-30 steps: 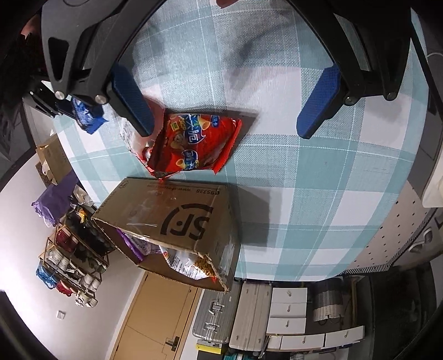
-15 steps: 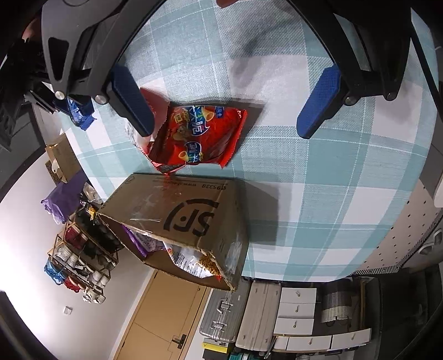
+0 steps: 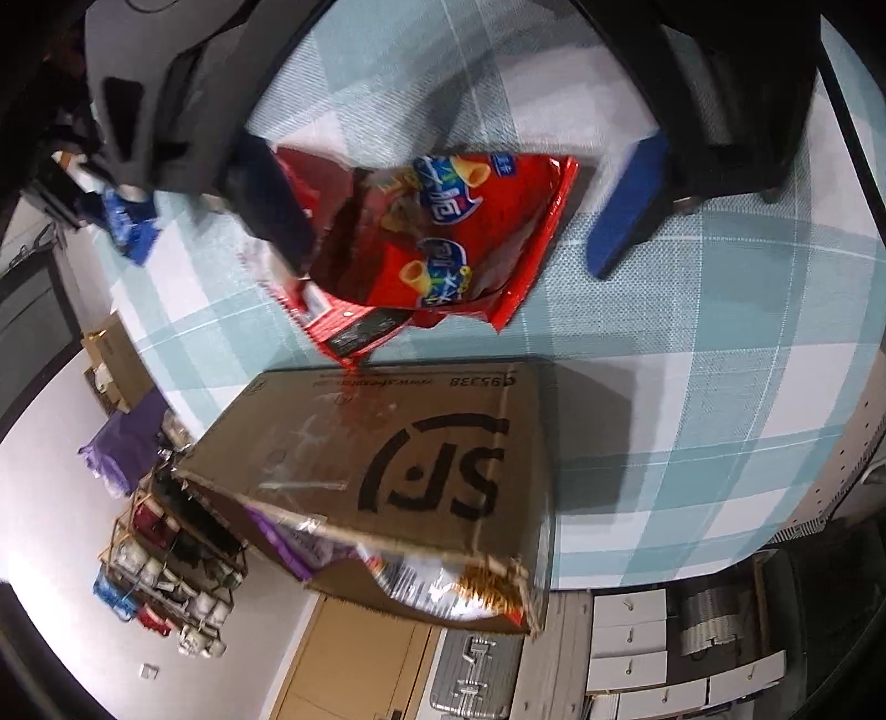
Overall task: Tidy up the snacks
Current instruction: 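Grasp the blue biscuit pack with right tool while left tool grasps the red Oreo pack, then lift the blue biscuit pack and red Oreo pack over the SF box with both tools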
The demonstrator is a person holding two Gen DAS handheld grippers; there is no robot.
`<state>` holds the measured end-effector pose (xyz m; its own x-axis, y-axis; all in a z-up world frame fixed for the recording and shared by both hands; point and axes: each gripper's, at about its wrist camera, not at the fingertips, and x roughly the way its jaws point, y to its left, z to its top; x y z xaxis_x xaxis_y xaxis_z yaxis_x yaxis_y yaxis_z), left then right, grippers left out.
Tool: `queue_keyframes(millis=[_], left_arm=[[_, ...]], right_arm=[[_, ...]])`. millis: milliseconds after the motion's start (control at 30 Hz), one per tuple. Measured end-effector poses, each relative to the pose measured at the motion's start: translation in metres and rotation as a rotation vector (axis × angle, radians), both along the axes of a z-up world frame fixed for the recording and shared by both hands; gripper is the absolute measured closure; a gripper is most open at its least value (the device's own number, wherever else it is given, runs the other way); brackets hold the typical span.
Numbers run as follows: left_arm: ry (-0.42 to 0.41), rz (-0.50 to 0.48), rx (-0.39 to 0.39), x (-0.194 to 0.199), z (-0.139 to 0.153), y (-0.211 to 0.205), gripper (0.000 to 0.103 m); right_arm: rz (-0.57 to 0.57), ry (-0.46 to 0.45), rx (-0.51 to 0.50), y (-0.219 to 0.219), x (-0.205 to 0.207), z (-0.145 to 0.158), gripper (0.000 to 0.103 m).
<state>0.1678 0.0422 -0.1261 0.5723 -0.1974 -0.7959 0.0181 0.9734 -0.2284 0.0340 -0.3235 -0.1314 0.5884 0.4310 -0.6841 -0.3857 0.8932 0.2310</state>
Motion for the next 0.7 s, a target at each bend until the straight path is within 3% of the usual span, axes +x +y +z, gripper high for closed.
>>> queue_keyframes(millis=[33, 67, 200, 433, 700], left_arm=[[0.008, -0.013, -0.024, 0.003, -0.004, 0.001, 0.042], [0.005, -0.023, -0.054, 0.003, -0.006, 0.003, 0.045], [-0.012, -0.052, -0.042, 0.0, -0.009, 0.004, 0.057], [-0.015, -0.041, -0.051, -0.007, -0.006, 0.011, 0.058], [-0.049, -0.05, -0.049, -0.031, 0.016, 0.01, 0.058]], right_arm=[[-0.002, 0.002, 0.002, -0.001, 0.0, 0.0, 0.059], [-0.004, 0.002, 0.005, -0.003, 0.0, -0.001, 0.059], [-0.01, 0.002, 0.014, -0.008, 0.0, -0.001, 0.059], [-0.001, -0.012, 0.027, -0.007, -0.005, 0.004, 0.059], [0.004, -0.037, 0.042, -0.007, -0.013, 0.015, 0.059]])
